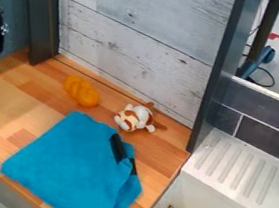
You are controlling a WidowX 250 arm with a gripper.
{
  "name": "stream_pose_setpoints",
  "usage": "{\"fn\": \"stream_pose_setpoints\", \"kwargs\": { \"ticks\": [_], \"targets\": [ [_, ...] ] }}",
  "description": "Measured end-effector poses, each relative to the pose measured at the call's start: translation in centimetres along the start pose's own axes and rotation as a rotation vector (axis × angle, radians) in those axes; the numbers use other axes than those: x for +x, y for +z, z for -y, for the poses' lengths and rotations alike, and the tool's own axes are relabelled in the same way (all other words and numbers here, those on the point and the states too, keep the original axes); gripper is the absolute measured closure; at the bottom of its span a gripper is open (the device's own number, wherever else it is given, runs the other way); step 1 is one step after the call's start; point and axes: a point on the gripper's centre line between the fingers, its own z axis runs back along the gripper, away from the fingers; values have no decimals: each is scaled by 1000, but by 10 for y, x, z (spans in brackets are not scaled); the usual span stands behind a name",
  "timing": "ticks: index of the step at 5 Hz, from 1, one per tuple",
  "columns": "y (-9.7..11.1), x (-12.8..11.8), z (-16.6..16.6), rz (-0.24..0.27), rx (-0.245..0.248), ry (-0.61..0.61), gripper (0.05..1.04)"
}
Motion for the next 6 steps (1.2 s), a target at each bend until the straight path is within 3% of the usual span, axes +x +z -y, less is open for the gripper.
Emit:
{"fn": "stream_pose_setpoints", "kwargs": {
  "ticks": [1,2,3,4,5,6],
  "targets": [
    [-6,-3,0,-22,-8,0,83],
    [-12,-25,-6,-74,-45,-77,83],
    [-9,-51,-14,-99,35,-95,83],
    [-16,-77,-40,-187,146,-76,83],
    [-30,-84,-63,-224,253,-65,83],
    [-50,-82,-77,-249,255,-58,83]
  ]
}}
